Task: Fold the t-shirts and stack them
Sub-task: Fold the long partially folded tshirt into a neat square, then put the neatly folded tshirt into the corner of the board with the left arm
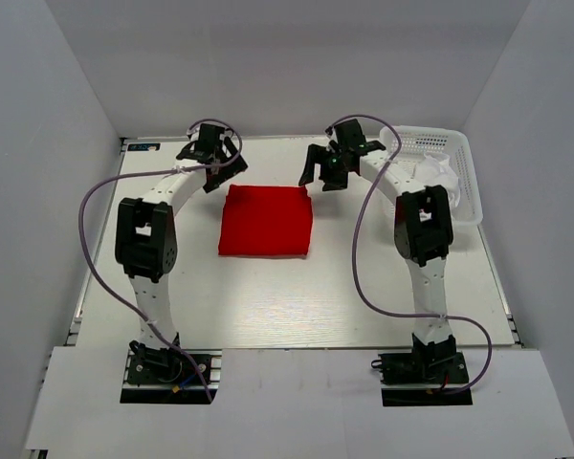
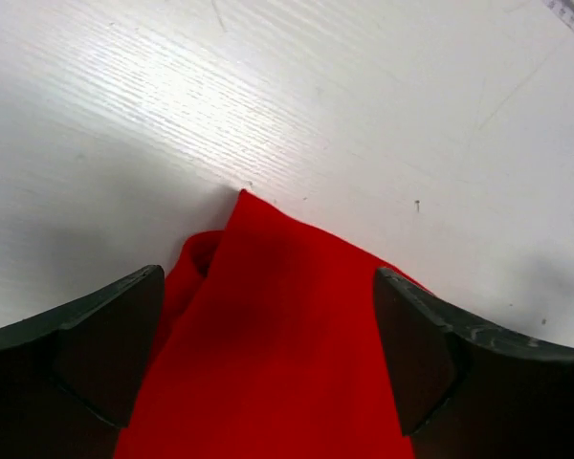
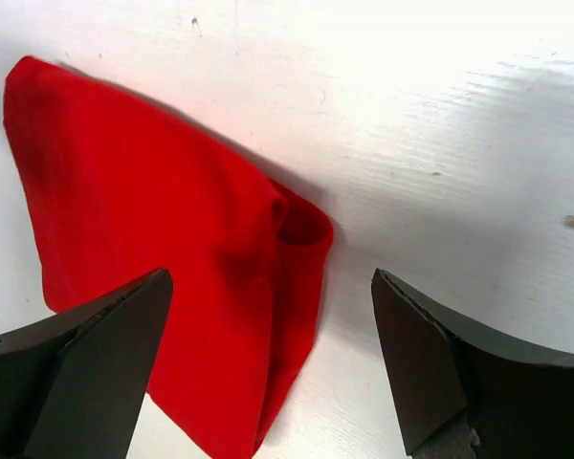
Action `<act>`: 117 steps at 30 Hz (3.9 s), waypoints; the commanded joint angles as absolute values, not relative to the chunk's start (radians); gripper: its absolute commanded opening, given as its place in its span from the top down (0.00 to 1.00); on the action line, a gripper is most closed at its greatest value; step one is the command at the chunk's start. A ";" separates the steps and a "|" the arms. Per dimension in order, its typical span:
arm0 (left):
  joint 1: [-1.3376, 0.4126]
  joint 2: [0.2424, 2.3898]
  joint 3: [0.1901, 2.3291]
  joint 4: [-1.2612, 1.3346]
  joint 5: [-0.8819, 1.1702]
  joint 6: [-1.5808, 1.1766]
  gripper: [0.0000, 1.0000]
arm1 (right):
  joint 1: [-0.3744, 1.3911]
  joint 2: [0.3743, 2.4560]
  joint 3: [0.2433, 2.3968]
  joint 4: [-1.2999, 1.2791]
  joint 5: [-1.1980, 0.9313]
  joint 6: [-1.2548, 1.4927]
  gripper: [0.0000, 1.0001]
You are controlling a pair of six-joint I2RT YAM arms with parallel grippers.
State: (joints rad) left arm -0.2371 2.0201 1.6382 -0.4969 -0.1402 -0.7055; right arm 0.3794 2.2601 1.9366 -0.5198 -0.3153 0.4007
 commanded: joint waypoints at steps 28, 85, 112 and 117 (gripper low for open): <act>-0.252 1.833 1.250 -0.446 -0.067 -0.606 0.06 | 0.471 2.141 1.387 0.043 -0.503 0.436 0.10; 0.308 2.476 2.247 -0.655 -0.451 -0.370 1.00 | 0.403 1.523 1.180 -0.118 -0.175 0.269 0.10; 0.128 1.742 1.438 -0.382 -0.097 -0.563 0.00 | 0.410 1.487 0.977 0.225 -0.408 0.346 0.10; -0.102 1.406 1.006 -0.139 0.105 -0.658 0.00 | 0.408 1.379 0.770 0.345 -0.328 0.445 0.10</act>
State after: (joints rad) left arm 0.0113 1.5753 1.1812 -0.3305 -0.0807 -0.5980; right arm 0.4080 1.4616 0.8333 0.1917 -0.3668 0.3618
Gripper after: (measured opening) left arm 0.995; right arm 0.904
